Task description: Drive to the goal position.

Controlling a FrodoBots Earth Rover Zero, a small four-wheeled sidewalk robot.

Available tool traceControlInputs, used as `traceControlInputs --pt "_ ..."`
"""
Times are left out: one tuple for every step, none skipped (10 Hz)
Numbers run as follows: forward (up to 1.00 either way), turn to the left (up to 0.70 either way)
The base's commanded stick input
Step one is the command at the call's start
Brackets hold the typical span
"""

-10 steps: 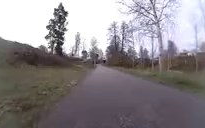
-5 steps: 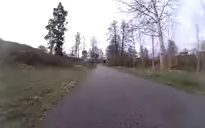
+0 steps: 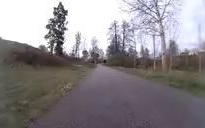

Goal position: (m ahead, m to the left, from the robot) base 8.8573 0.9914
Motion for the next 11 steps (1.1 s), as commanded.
traceControlInputs --pt "0.7 0.0" --pt "0.7 0.0" --pt "0.7 0.0" --pt "0.7 0.0" --pt "0.7 0.0" --pt "0.7 0.0" --pt "0.7 0.0" --pt "0.7 0.0" --pt "0.7 0.0" --pt "0.7 0.0" --pt "0.7 0.0"
